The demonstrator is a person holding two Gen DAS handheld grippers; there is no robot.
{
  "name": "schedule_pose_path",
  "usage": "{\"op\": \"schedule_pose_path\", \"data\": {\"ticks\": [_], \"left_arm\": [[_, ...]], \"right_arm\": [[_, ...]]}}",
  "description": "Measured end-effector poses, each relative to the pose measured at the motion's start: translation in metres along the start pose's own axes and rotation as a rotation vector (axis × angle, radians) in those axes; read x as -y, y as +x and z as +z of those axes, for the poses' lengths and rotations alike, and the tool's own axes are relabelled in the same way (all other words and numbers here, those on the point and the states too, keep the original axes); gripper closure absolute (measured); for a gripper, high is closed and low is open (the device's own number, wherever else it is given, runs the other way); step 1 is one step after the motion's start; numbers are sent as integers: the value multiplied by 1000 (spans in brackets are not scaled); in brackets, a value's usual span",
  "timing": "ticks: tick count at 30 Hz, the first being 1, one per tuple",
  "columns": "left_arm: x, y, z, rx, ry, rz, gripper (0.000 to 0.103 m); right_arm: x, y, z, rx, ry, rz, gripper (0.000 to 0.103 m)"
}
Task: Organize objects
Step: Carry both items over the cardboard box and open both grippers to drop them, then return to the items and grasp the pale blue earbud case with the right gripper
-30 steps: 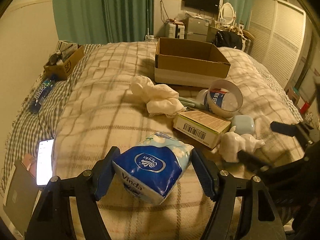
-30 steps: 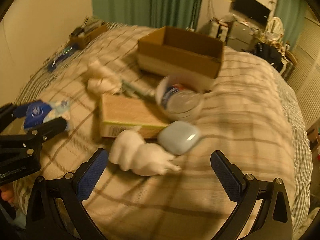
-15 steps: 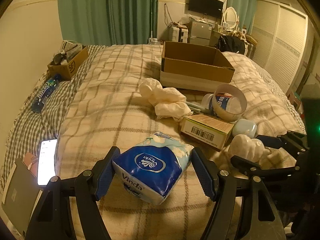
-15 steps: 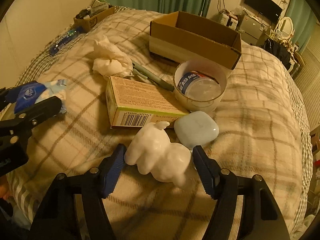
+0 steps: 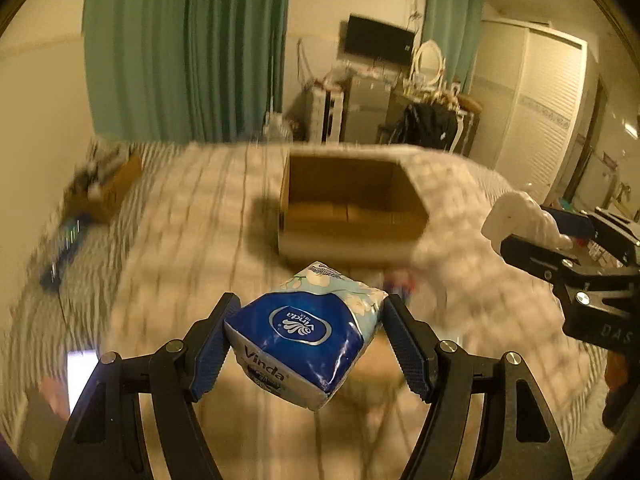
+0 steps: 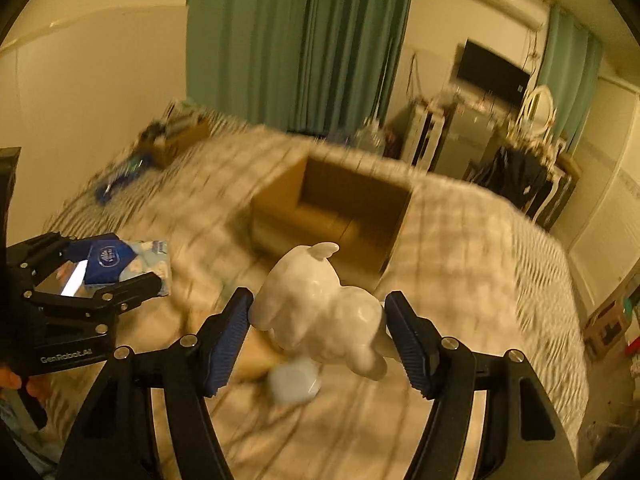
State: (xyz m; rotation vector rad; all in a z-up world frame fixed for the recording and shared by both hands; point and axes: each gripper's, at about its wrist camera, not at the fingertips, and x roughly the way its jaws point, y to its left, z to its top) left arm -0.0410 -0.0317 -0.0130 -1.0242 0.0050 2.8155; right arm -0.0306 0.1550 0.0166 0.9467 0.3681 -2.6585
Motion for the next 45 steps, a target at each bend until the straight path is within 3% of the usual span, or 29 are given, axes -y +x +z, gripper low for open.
{"op": "schedule_pose_path", "data": {"ticks": [3, 6, 13, 20, 26, 27, 29, 31, 38, 45], "left_arm": [[2, 8, 45, 58, 16, -19, 28], [9, 26, 89, 111, 58, 20, 28], [10, 115, 154, 101, 89, 47, 28], [8, 218, 141, -10, 89, 26, 28], [15, 247, 122, -69, 114, -23, 26], [15, 246, 122, -76, 123, -24, 22], [19, 238, 122, -77, 150, -3, 14], [21, 226, 124, -56, 169, 22, 7], [8, 143, 125, -35, 146, 49, 3], [-7, 48, 80, -12, 82, 110, 0]], "right_arm": [[16, 7, 38, 62, -8, -26, 35], [36, 28, 78, 95, 20, -32, 35], [75, 110, 136, 66, 89, -45, 35], [95, 203, 142, -32, 133, -32, 35], [93, 237, 124, -57, 161, 9, 35], [93, 236, 124, -45, 167, 12, 35], [95, 226, 122, -25, 172, 8, 23], [99, 206, 127, 13, 175, -10, 19], [106, 98, 133, 89, 139, -88, 15], [85, -2, 91, 136, 78, -81, 11]]}}
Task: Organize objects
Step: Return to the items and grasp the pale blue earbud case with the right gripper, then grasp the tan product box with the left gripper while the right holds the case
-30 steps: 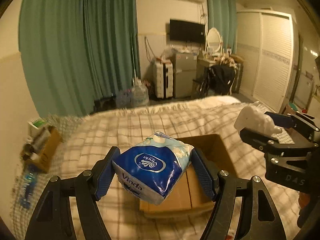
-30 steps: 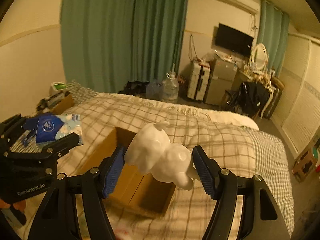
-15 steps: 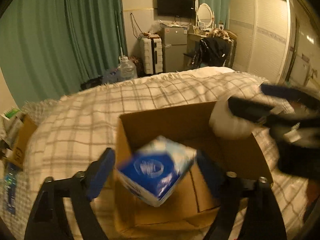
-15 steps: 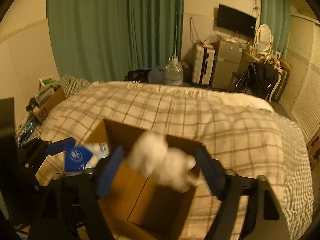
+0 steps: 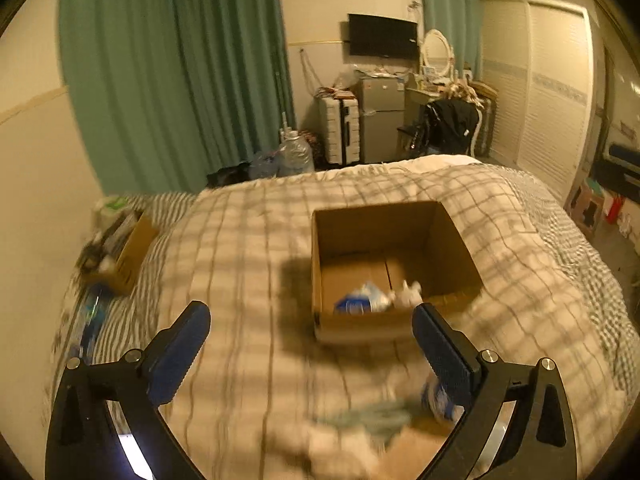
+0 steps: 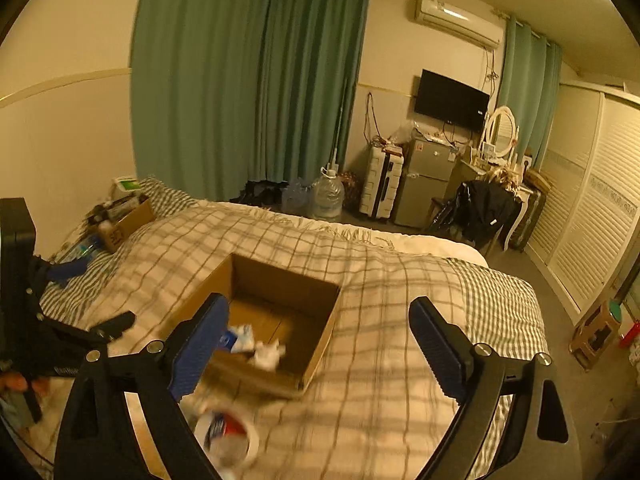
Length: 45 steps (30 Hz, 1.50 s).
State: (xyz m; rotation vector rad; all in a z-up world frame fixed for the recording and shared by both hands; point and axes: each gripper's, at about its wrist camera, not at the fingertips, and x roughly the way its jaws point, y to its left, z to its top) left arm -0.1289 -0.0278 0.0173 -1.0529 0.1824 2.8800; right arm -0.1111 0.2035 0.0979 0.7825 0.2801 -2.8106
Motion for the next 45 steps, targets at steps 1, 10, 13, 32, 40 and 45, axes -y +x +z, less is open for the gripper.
{"op": "schedule_pose_path", "data": {"ticks": [1, 10, 13, 32, 40, 45], "left_arm": [[-3, -10, -10, 6, -20, -5, 0], [-1, -28, -111, -6, -165, 77, 0], [12, -15, -136, -41, -126, 91, 0], [30, 5, -155, -149, -70, 0, 0], [46, 12, -151, -183, -22, -58, 0], [65, 17, -152, -203, 48, -124, 0]], "right_arm": [[-3, -9, -8, 2, -8, 12, 11], [-58, -5, -123, -103, -72, 88, 11], [-75, 26, -163, -206, -112, 84, 11], [-99, 79, -212, -420, -213, 126, 52], [-82, 55, -199, -347, -139, 115, 52], [-57, 36, -197, -321, -108, 65, 52]]}}
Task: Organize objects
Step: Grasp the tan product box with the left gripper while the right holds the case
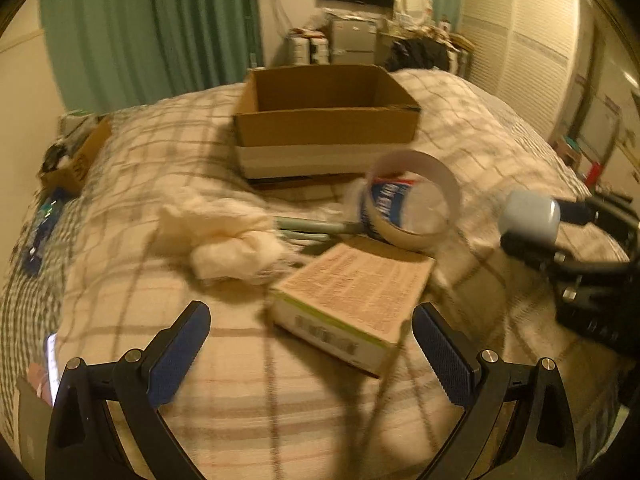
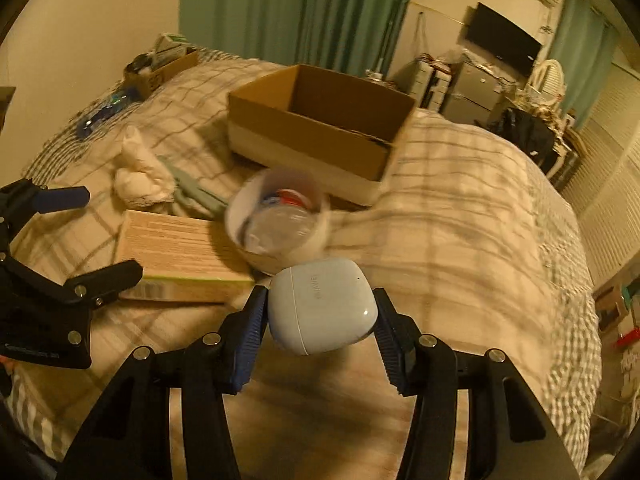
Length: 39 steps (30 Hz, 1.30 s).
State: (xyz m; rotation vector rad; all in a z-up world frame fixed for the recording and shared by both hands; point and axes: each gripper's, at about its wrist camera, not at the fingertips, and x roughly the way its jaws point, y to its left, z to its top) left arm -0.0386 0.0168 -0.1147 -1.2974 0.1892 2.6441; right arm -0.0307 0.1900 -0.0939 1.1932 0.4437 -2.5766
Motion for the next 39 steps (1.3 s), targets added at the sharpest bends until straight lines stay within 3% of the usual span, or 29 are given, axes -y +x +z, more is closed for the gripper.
{"op": "schedule_pose_path", "data": {"ticks": [8, 13, 19, 29, 39], "left_arm": [[14, 35, 10, -60, 67, -4, 0], [13, 49, 9, -108, 59, -66, 6], [18, 33, 3, -78, 78, -51, 9], [-1, -23, -1, 9, 5, -55, 10], [-22, -49, 49, 144, -24, -7, 10]], "right_arm": [[18, -3, -14, -15, 49, -5, 52], [20, -2, -16, -14, 61, 11, 52], [20, -3, -16, -14, 63, 11, 52], [22, -27, -6, 38, 75, 15, 52], [20, -50, 42, 152, 41, 22, 52]]}}
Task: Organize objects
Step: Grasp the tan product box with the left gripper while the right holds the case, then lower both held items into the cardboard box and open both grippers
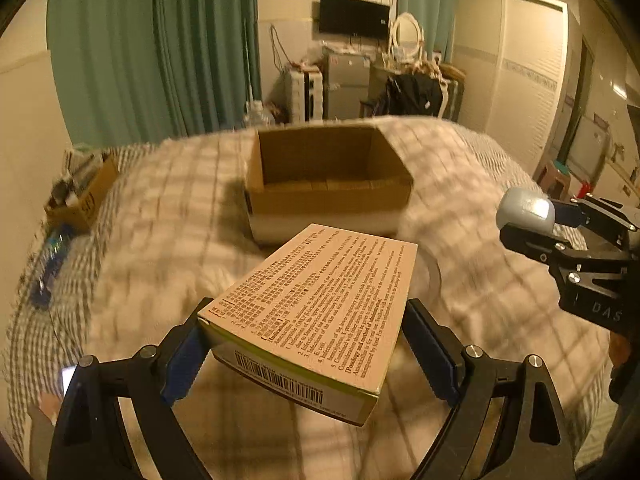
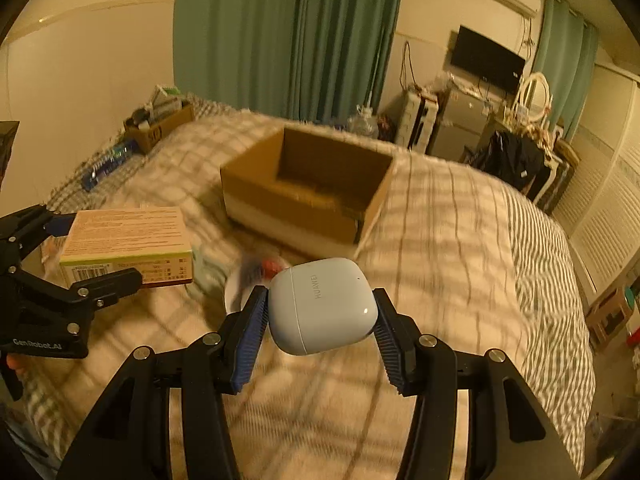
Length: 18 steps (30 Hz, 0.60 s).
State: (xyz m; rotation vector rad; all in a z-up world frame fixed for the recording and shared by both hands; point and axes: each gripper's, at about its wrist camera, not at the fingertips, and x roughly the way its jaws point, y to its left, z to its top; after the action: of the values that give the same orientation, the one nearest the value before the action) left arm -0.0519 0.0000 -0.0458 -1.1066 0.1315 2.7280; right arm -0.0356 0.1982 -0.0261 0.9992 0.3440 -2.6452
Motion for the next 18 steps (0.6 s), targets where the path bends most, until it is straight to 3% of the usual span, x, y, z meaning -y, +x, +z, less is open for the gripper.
{"op": "schedule_pose_path", "data": {"ticks": [5, 10, 18], "left_arm": [[-15, -1, 44, 55, -33, -12, 10], [-26, 3, 93, 115, -32, 32, 10], [-36, 35, 166, 166, -57, 72, 10]], "right_arm": [[5, 4, 45, 65, -14, -11, 52], [15, 8, 95, 139, -19, -27, 52], [32, 42, 172, 180, -20, -67, 52]]}}
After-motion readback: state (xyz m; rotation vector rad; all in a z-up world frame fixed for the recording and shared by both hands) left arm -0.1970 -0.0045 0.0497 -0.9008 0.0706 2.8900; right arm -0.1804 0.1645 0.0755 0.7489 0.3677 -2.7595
